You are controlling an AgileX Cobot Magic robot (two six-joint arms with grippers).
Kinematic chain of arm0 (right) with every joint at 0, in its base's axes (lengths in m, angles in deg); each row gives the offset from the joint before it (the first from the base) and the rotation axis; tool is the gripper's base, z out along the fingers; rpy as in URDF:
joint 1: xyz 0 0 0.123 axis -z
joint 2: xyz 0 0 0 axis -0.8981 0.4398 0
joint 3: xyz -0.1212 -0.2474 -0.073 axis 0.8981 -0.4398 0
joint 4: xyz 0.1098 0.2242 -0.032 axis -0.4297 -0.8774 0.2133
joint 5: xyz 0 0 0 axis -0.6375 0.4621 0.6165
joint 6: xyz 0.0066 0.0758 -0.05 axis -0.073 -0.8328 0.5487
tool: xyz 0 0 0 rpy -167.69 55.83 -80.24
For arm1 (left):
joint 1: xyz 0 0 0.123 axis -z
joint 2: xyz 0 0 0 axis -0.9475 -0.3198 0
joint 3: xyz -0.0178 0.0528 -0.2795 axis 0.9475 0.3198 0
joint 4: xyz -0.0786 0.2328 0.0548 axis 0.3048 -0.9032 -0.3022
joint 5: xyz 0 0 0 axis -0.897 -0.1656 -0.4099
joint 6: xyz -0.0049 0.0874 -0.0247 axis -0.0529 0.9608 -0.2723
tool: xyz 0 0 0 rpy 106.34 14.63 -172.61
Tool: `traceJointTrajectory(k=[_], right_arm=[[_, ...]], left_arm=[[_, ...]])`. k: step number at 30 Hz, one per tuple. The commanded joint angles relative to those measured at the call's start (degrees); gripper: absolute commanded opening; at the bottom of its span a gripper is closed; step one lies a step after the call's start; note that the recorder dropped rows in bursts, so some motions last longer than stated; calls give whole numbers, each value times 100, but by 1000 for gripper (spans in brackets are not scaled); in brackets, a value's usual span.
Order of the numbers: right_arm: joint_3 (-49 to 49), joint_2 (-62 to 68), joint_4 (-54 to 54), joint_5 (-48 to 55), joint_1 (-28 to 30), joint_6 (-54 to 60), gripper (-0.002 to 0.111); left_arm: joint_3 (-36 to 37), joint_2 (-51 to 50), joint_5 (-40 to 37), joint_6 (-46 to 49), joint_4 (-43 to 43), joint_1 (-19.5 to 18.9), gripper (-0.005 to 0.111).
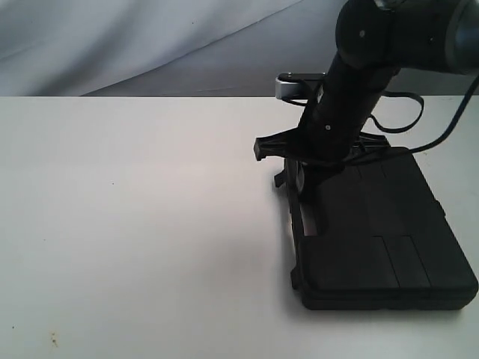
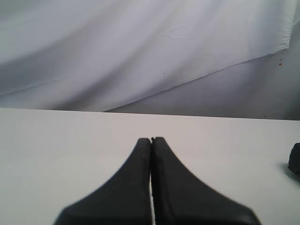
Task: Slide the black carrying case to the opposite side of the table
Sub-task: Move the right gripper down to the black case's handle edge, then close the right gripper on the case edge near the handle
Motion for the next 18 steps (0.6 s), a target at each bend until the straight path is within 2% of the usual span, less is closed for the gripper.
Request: traceJointTrajectory(k=[1, 16, 18], right_arm=[[53, 124, -58, -1, -2, -224, 0], [53, 241, -44, -400, -2, -329, 0], [53, 241, -44, -361, -2, -329, 4]], left_arm=[[25, 23, 16, -11, 24, -21, 0], [25, 23, 16, -11, 24, -21, 0], [25, 23, 16, -11, 24, -21, 0]])
